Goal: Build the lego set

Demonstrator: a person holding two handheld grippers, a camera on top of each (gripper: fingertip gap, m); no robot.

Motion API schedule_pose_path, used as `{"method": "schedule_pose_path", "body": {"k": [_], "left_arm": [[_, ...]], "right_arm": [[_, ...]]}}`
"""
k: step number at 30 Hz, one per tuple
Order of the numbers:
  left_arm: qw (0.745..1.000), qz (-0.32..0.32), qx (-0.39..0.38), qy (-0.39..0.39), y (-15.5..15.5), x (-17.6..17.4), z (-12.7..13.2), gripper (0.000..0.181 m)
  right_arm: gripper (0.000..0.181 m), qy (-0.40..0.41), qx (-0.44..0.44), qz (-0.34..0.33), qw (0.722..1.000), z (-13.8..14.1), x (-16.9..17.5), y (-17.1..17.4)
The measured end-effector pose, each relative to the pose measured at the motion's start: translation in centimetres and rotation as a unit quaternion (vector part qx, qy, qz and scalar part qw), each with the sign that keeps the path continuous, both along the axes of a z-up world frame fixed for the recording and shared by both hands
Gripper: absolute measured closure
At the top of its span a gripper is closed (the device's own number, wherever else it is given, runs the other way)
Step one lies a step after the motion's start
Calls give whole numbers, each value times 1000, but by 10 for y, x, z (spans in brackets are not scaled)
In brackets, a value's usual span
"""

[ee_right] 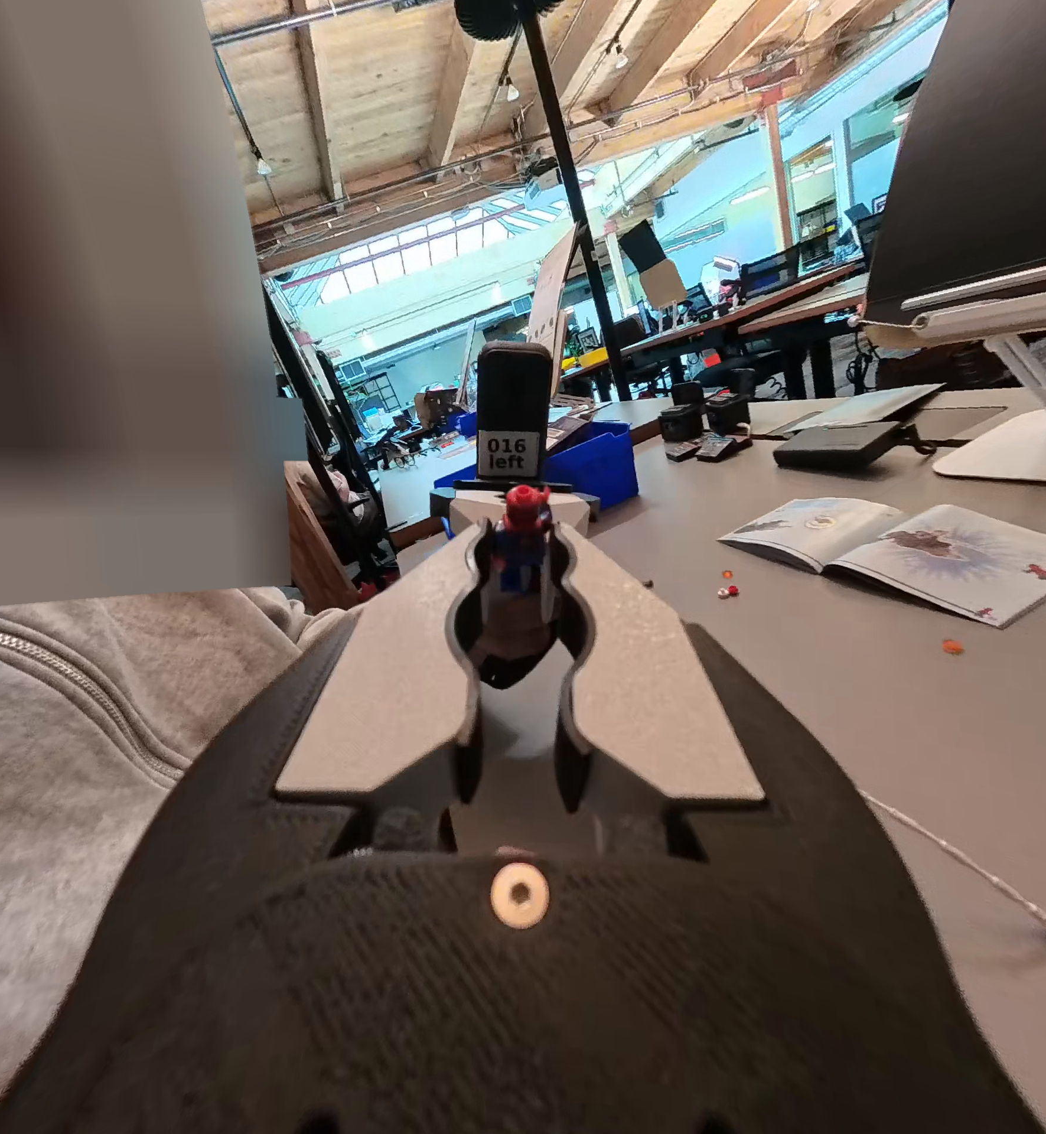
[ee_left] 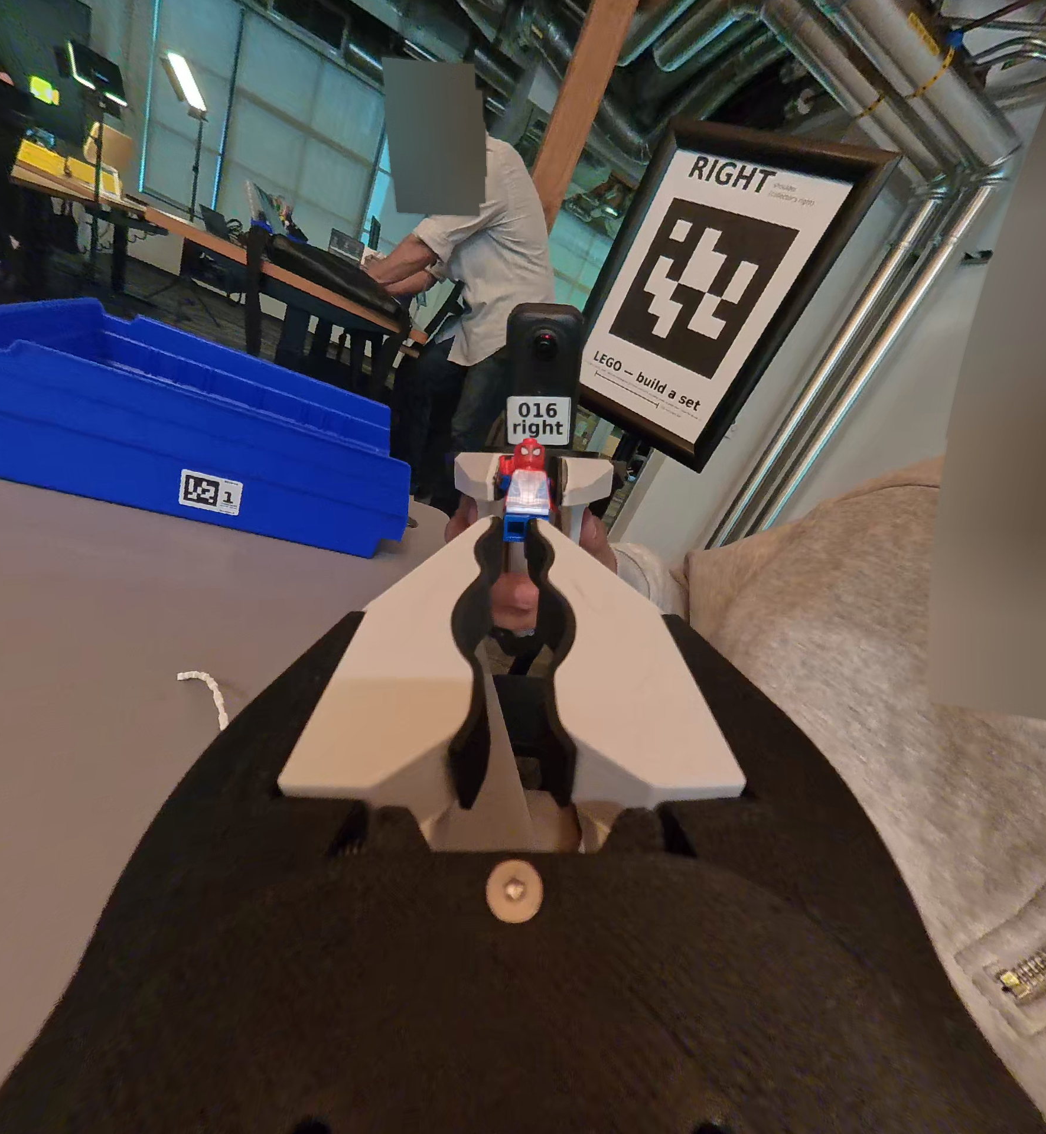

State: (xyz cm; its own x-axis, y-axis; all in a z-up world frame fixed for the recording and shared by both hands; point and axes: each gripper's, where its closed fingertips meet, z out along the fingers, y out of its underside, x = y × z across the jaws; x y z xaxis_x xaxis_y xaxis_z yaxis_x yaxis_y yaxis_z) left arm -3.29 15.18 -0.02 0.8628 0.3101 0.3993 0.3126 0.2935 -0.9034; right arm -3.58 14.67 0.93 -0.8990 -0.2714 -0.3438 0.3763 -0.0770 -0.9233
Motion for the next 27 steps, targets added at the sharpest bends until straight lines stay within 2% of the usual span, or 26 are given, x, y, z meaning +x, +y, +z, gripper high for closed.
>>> {"method": "schedule_pose_path", "body": {"k": [15, 20, 27], "left_arm": [[1000, 9, 16, 0, 1, -1, 1, 176], [999, 34, 11, 15, 0, -3, 0, 176], [993, 101, -20, 58, 1, -6, -4, 176]], "right_arm": [[167, -31, -18, -20, 999, 6, -3, -4], [168, -84, -34, -16, 996, 5, -6, -5], [168, -164, -56, -14, 985, 2, -12, -7]]}}
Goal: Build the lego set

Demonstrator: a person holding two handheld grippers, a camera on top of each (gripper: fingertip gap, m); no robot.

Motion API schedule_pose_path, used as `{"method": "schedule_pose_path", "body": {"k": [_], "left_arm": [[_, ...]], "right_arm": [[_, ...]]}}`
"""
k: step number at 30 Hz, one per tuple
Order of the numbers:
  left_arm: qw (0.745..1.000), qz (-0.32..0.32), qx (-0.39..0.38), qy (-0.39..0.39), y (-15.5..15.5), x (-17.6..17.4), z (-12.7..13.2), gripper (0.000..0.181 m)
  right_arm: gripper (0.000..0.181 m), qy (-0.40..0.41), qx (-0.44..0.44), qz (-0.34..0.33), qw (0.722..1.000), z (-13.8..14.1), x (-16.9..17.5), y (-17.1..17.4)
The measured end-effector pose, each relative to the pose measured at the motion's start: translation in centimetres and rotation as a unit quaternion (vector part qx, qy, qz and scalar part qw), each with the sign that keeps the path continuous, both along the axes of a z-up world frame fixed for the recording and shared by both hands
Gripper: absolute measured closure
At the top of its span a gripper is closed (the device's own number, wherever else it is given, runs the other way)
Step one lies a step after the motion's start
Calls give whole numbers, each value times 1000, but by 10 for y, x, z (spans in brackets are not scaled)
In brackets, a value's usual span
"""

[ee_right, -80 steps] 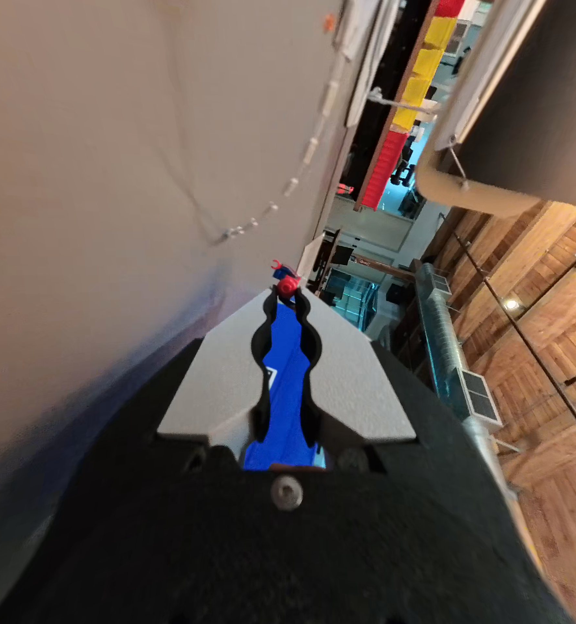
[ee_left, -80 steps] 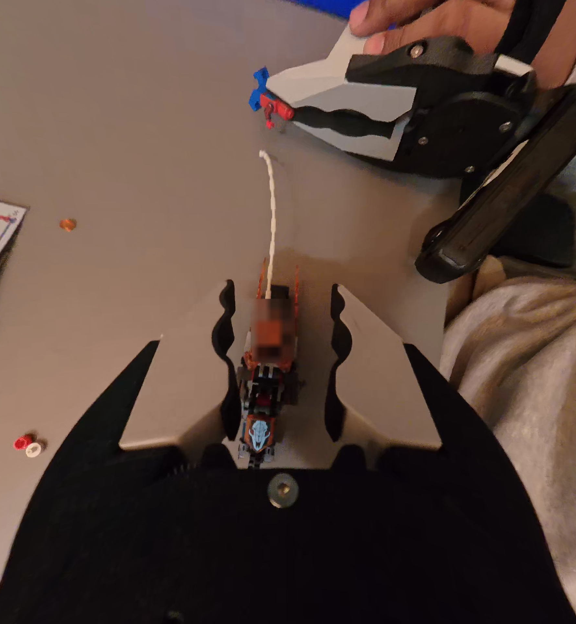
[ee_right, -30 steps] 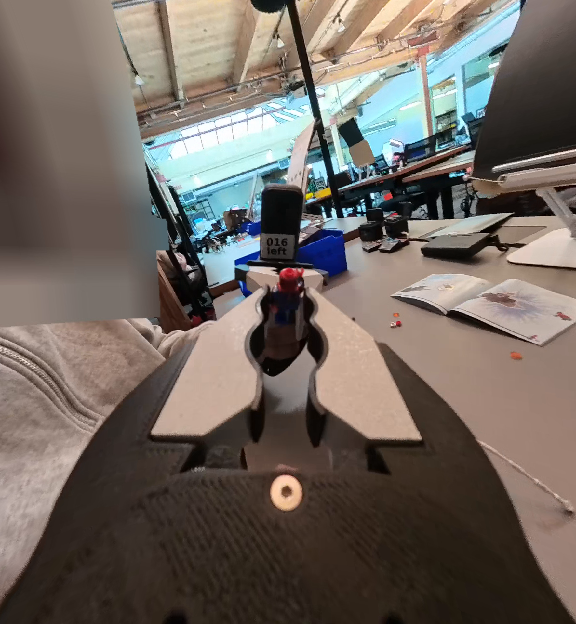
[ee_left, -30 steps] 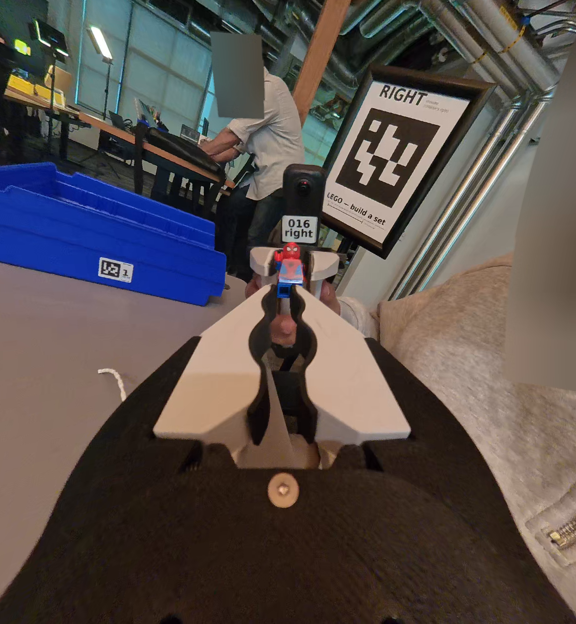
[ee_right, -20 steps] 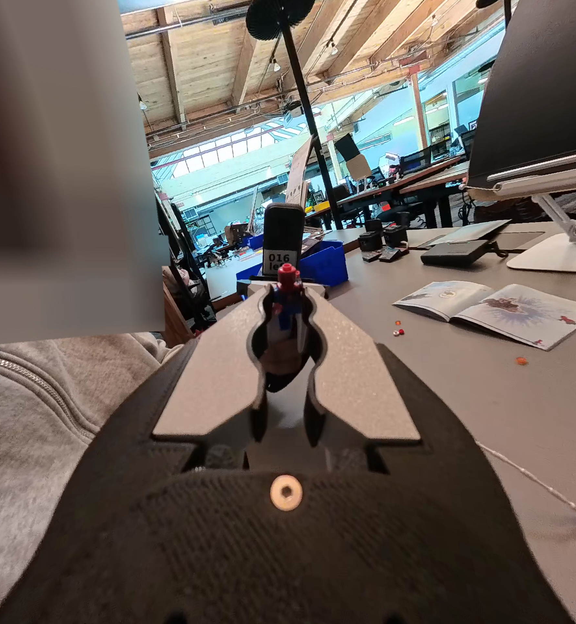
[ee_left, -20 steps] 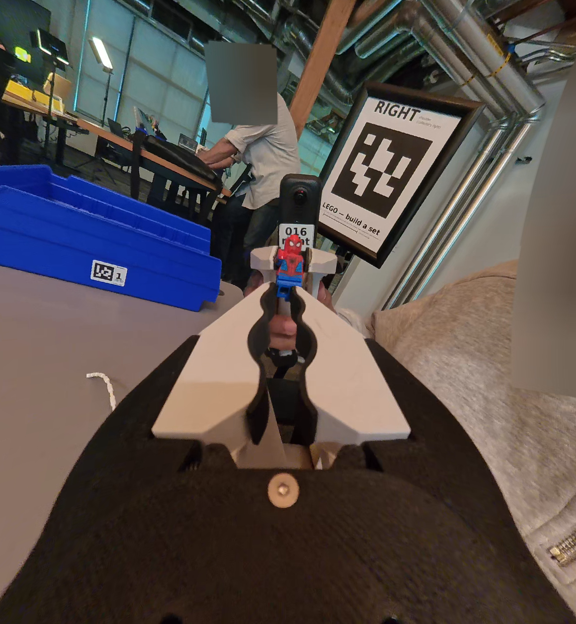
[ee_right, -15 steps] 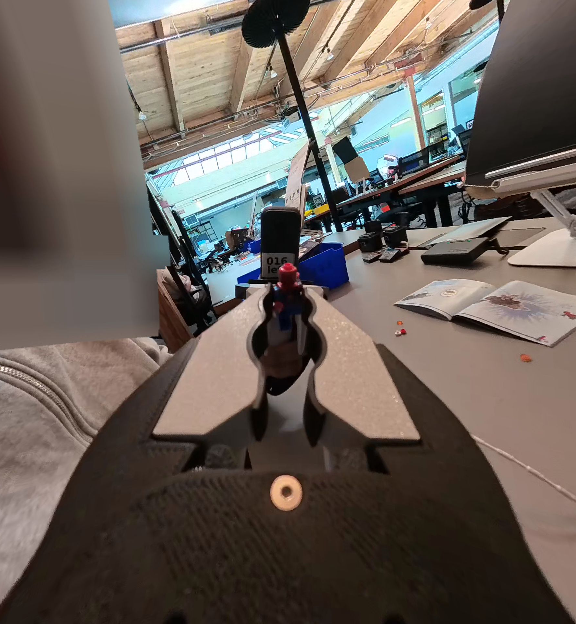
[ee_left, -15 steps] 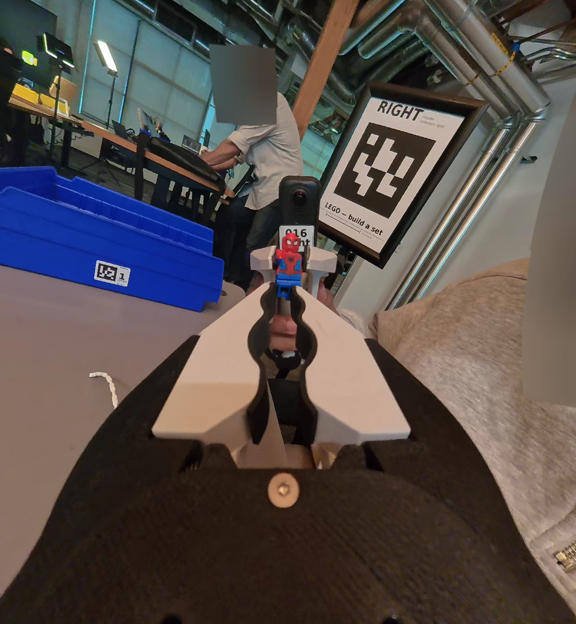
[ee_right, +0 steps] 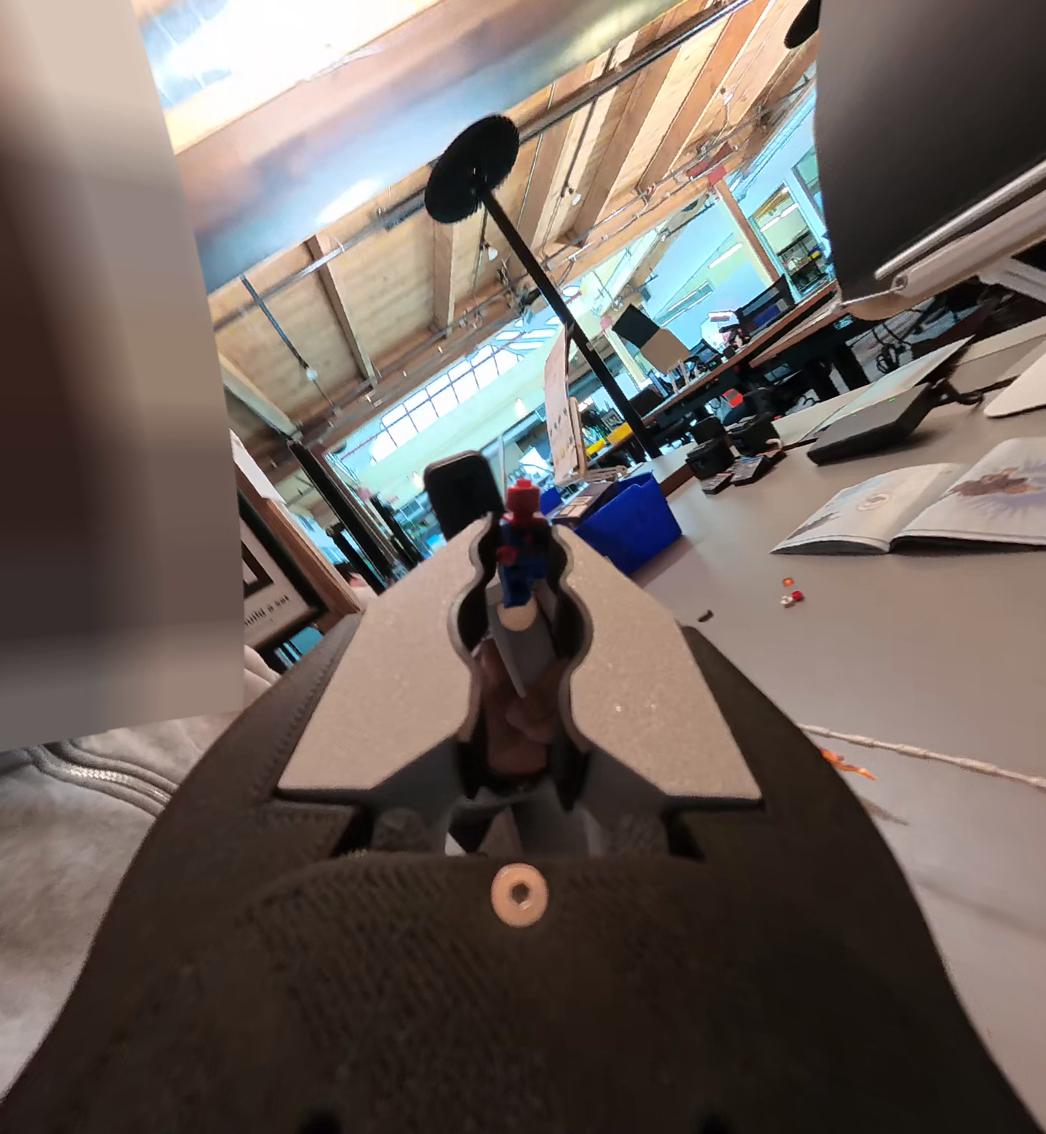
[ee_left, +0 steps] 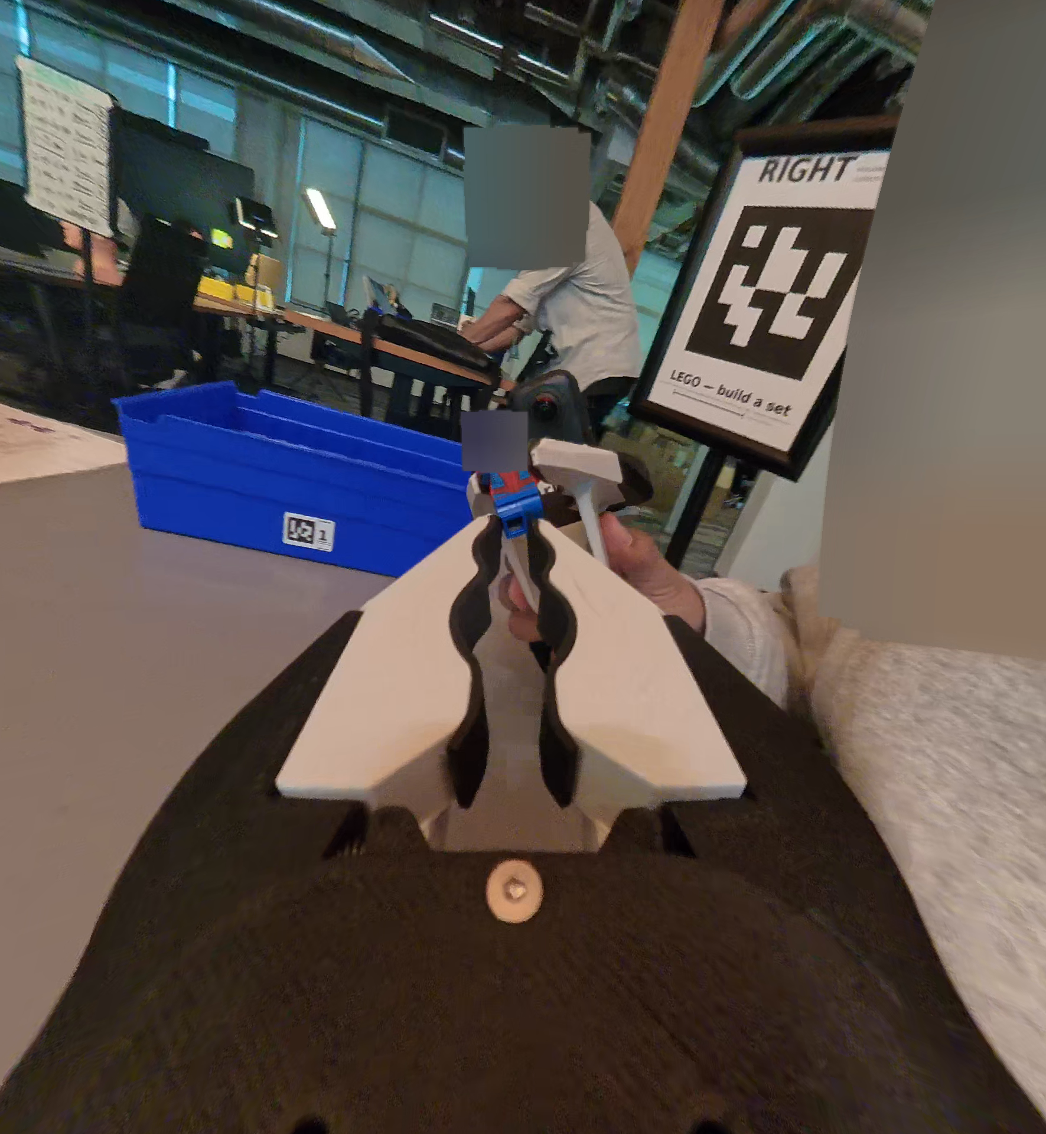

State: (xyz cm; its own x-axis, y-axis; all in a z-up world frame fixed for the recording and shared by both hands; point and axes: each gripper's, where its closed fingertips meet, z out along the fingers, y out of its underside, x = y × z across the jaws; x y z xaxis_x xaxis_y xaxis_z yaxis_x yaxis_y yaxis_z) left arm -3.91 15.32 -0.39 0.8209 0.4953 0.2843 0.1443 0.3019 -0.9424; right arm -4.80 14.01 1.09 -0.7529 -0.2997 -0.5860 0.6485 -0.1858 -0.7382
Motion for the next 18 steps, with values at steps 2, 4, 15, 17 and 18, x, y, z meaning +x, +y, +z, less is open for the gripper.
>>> {"method": "schedule_pose_path", "body": {"k": [2, 4, 15, 17, 18], "left_arm": [[1000, 16, -21, 9, 1, -1, -2, 176], [999, 25, -35, 13, 2, -2, -4, 176], [969, 53, -194, -146, -21, -43, -62, 147], [948, 38, -253, -189, -22, -52, -78, 147], [942, 29, -268, -200, -20, -58, -84, 150]], "right_arm": [[168, -14, -3, 0, 1000, -1, -2, 0], [168, -23, -4, 1, 1000, -3, -3, 0], [167, 306, 204, -32, 930, -37, -63, 25], [167, 433, 278, -3, 857, -65, -78, 28], [167, 477, 316, 10, 820, -80, -86, 29]]}}
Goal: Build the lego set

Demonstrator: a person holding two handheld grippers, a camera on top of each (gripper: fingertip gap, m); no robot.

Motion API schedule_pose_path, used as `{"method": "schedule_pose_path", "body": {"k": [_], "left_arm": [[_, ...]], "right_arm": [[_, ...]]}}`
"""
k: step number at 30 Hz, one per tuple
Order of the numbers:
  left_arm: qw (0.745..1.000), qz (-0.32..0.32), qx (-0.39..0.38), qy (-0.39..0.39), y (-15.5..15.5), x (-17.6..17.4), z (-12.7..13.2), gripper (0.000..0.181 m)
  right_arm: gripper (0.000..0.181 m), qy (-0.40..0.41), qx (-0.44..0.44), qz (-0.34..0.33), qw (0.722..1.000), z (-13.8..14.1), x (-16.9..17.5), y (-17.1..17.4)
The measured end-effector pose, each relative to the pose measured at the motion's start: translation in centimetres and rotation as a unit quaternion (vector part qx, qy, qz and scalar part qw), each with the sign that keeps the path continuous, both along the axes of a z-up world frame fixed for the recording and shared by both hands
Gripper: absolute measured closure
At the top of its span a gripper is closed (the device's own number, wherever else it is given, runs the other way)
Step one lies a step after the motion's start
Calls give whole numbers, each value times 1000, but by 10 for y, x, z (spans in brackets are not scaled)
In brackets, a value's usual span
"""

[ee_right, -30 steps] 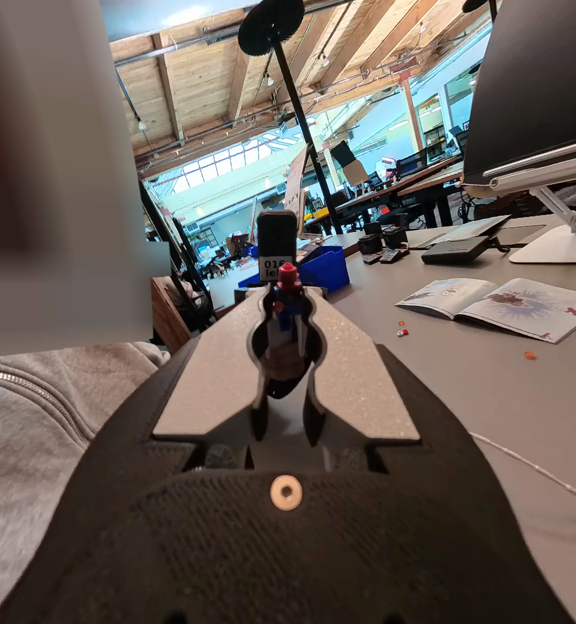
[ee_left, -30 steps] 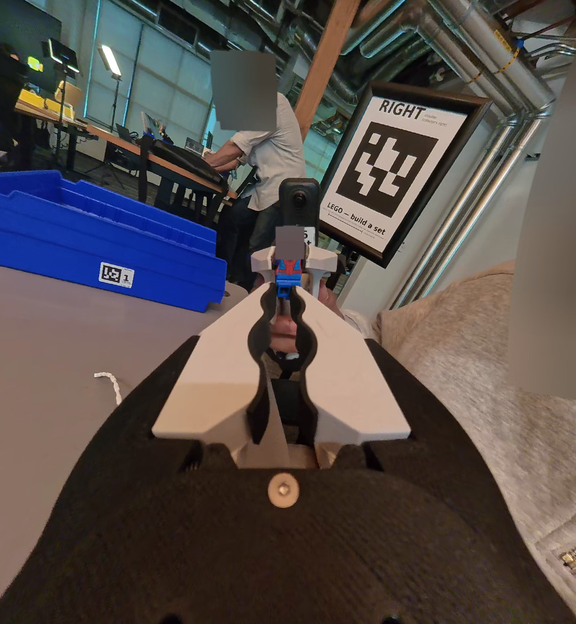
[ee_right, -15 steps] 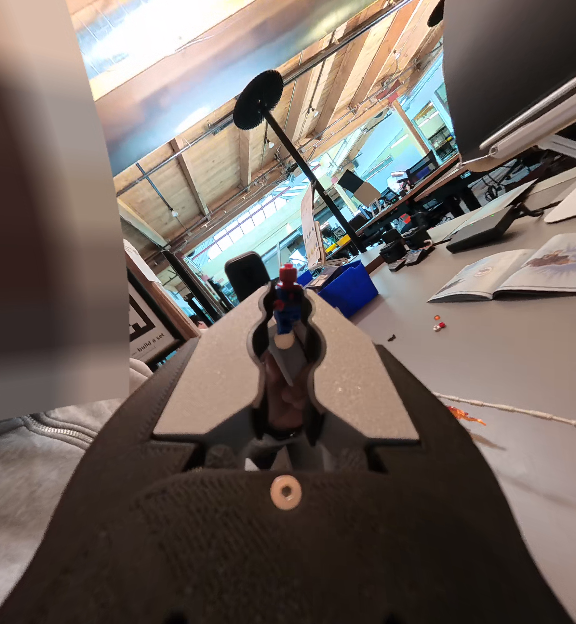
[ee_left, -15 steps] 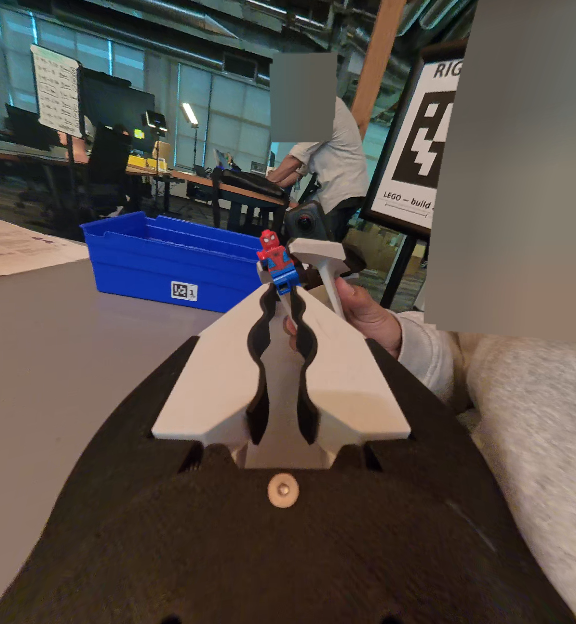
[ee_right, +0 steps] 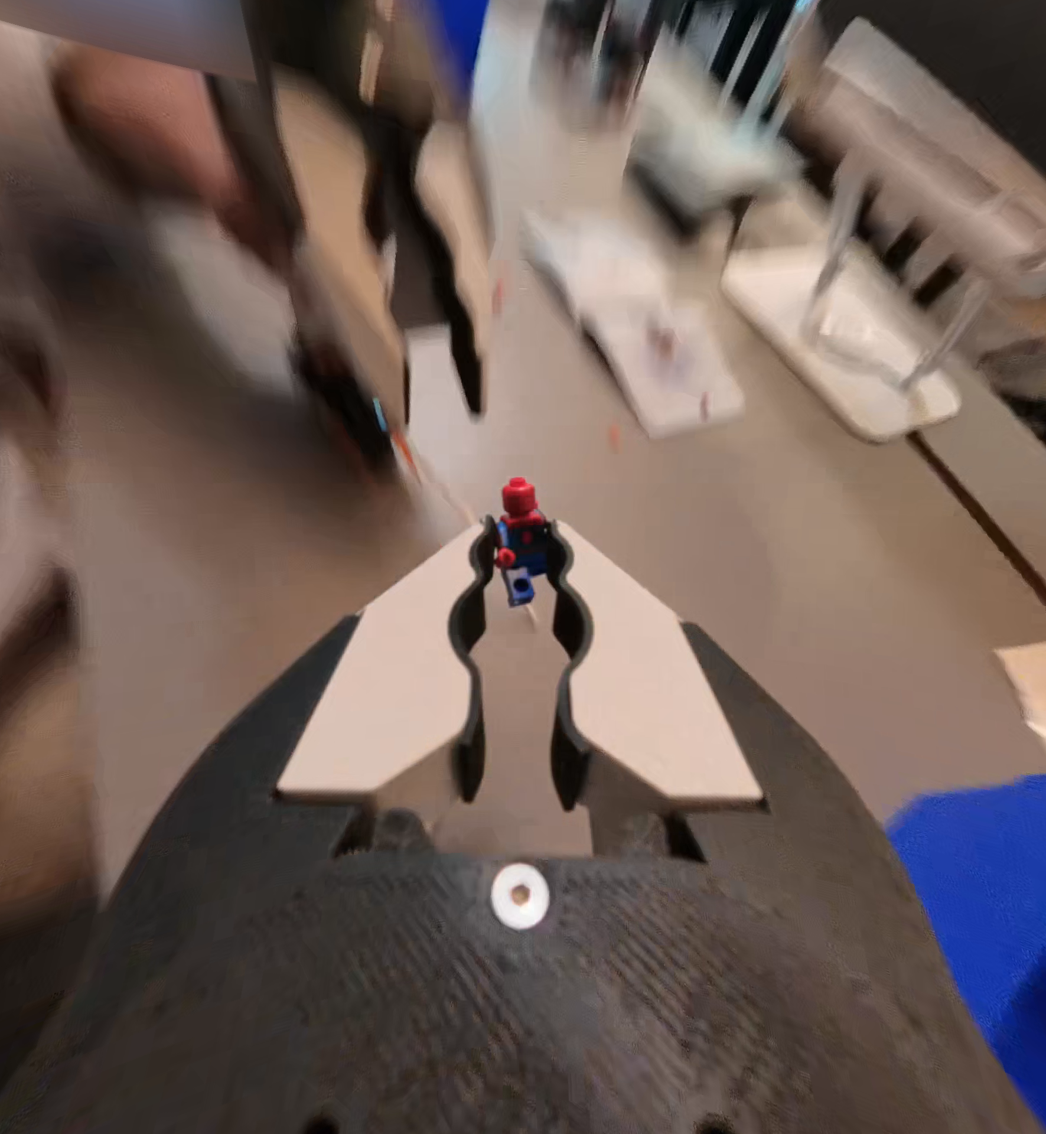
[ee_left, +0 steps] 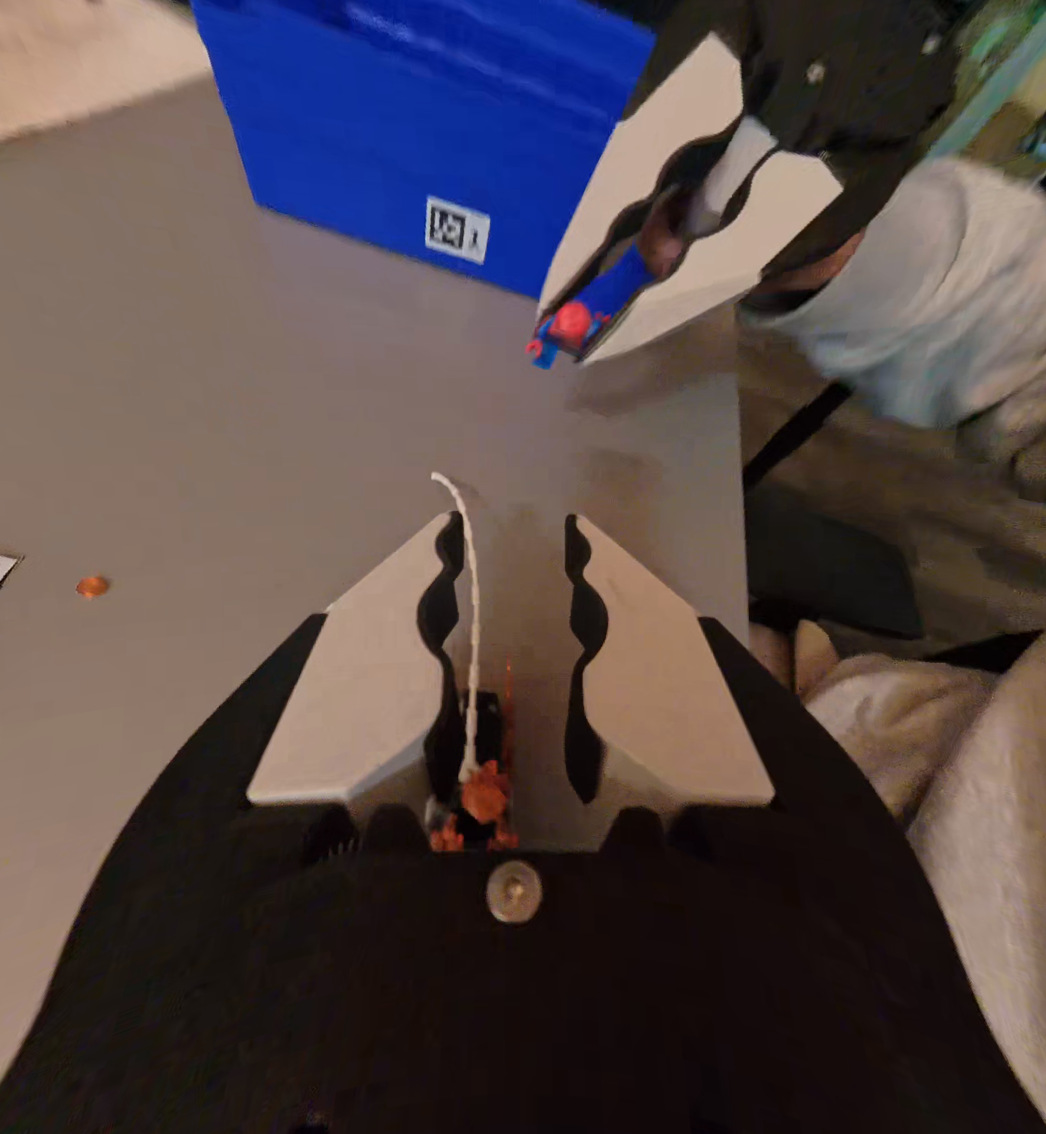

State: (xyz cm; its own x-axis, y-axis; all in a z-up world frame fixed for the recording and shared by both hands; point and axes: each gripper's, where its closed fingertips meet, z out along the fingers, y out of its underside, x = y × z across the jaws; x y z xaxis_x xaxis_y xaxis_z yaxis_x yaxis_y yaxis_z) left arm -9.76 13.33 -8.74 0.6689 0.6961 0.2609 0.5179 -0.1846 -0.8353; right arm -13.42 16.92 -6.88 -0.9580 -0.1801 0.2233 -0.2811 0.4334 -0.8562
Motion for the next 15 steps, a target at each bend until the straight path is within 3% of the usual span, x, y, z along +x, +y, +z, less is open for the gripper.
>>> {"method": "schedule_pose_path", "body": {"k": [4, 10, 15], "left_arm": [[994, -50, -52, -82, 13, -18, -28, 153], [974, -93, -94, -186, 24, -40, -74, 151], [978, -91, -88, -165, 28, -51, -81, 164]], "right_arm": [[167, 57, 109, 47, 991, -42, -7, -2], [167, 106, 172, 77, 976, -81, -22, 3], [167, 145, 178, 85, 970, -87, -25, 4]]}}
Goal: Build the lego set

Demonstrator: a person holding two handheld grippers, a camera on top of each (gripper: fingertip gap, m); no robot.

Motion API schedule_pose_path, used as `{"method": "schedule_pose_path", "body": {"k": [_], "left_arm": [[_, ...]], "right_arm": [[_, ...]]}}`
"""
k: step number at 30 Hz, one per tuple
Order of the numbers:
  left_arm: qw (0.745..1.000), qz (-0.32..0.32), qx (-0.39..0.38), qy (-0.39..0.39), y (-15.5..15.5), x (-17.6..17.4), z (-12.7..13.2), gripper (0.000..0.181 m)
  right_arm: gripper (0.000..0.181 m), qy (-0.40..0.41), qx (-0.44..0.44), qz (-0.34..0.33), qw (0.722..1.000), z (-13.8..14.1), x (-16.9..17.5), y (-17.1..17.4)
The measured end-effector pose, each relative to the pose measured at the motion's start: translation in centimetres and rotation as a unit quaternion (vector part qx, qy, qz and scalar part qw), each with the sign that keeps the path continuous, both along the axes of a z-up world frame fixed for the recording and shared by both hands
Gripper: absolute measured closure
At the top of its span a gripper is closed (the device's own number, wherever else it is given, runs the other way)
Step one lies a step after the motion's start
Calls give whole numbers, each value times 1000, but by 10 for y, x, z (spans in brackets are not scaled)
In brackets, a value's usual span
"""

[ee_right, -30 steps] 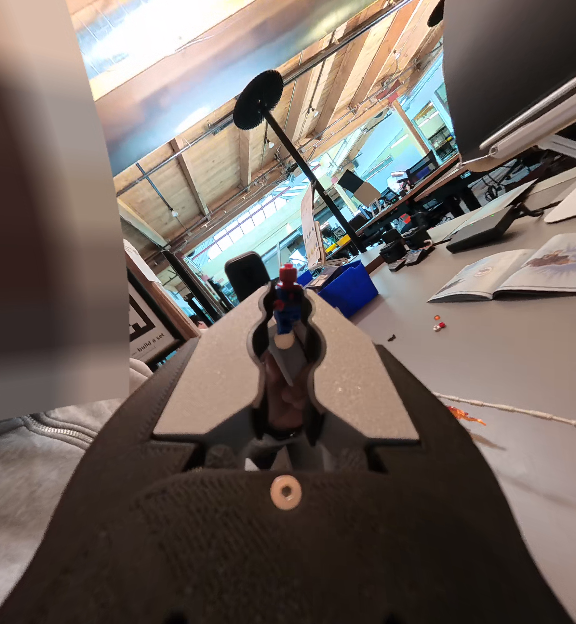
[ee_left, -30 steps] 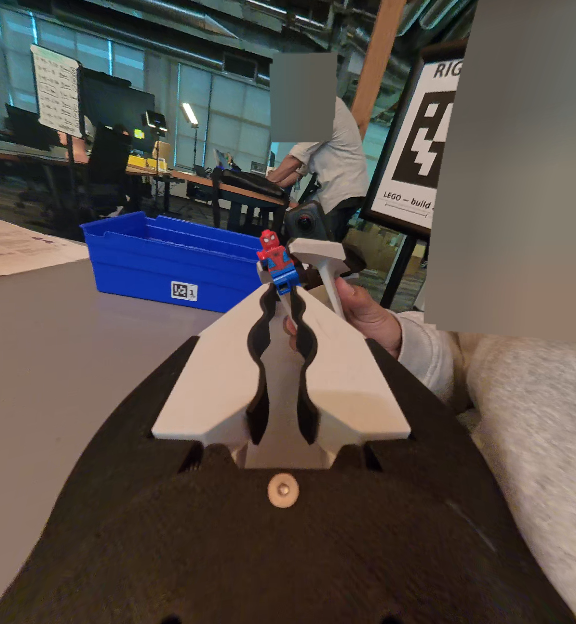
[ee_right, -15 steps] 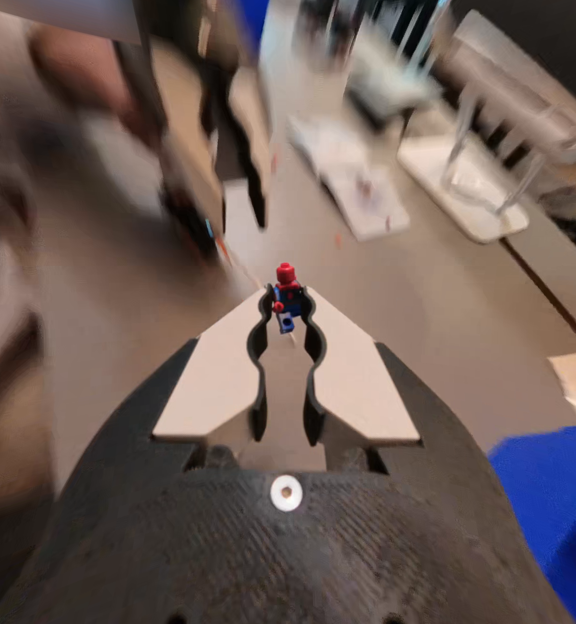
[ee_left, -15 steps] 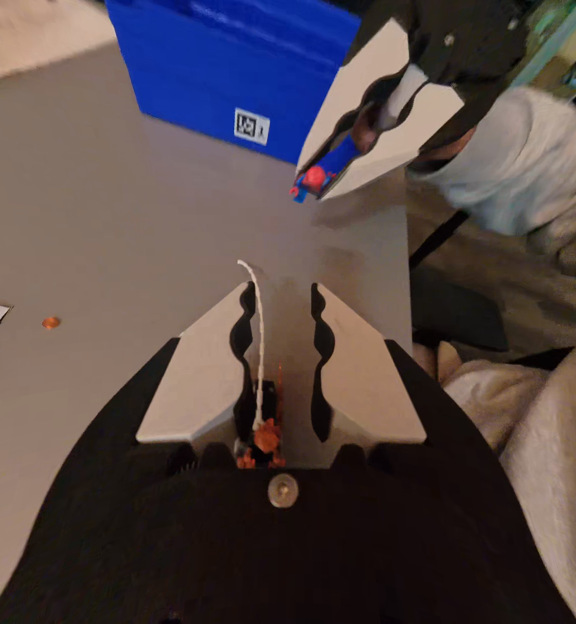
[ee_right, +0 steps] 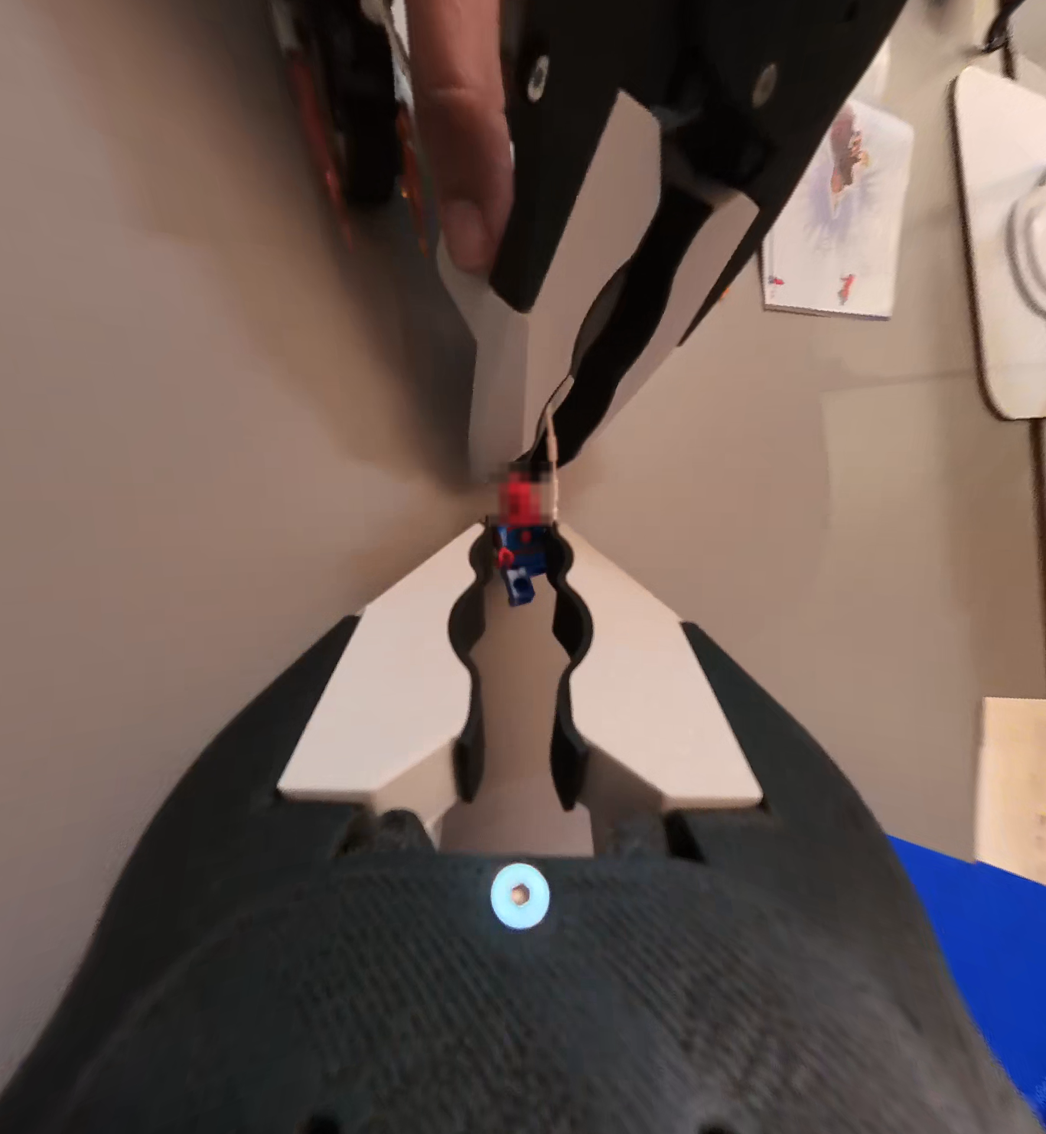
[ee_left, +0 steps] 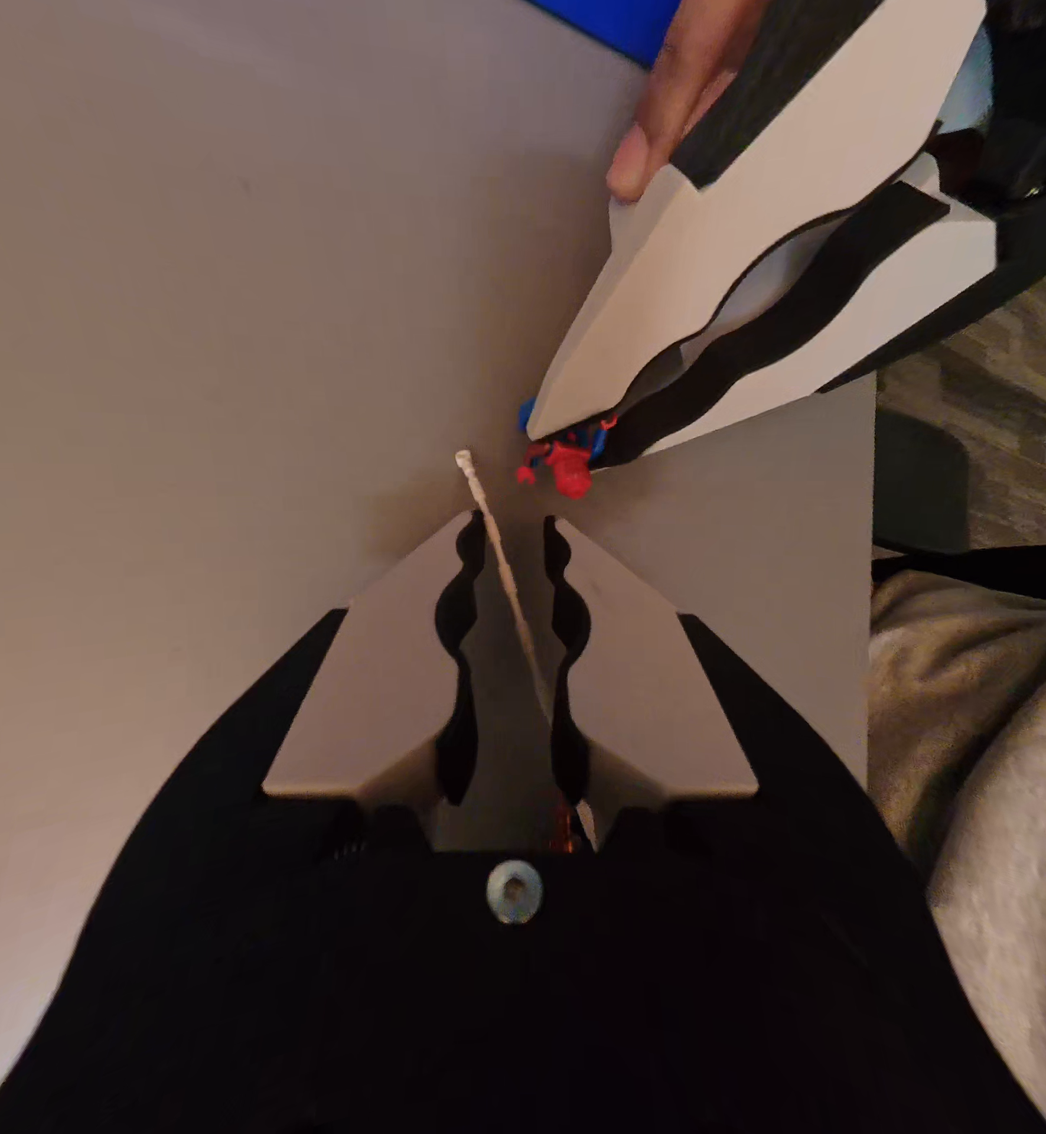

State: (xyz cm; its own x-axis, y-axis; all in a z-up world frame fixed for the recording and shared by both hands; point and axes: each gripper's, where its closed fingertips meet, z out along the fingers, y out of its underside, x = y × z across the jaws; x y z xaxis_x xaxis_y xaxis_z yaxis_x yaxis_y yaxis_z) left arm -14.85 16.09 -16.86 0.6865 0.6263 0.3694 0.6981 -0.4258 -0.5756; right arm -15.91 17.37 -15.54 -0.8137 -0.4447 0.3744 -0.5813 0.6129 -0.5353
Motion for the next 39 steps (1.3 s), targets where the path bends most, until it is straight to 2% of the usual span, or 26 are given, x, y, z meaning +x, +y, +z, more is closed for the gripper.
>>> {"method": "schedule_pose_path", "body": {"k": [3, 7, 13, 18, 23, 25, 32, 39], "left_arm": [[1000, -9, 19, 18, 3, -4, 9, 161], [999, -17, 42, -6, 5, -5, 15, 161], [999, -24, 28, -11, 0, -11, 11, 163], [999, -26, 29, -2, -2, -18, 11, 169], [998, -25, 47, -31, -1, -15, 7, 170], [998, -25, 53, -35, 1, -14, 6, 178], [999, -15, 47, 1, 4, -13, 8, 181], [998, -25, -15, 49, 4, -8, 1, 181]], "right_arm": [[167, 16, 7, -6, 1000, 0, -7, 0], [167, 9, 23, -22, 999, 4, -12, 0], [167, -26, 44, -34, 998, 15, -13, 0], [167, -49, 71, -40, 996, 6, -16, 1], [167, -79, 72, -52, 993, 3, -15, -1], [167, -92, 67, -60, 992, 5, -14, -3], [167, -126, 78, -76, 986, 1, -7, -2], [167, -151, 88, -96, 980, -5, -2, 2]]}}
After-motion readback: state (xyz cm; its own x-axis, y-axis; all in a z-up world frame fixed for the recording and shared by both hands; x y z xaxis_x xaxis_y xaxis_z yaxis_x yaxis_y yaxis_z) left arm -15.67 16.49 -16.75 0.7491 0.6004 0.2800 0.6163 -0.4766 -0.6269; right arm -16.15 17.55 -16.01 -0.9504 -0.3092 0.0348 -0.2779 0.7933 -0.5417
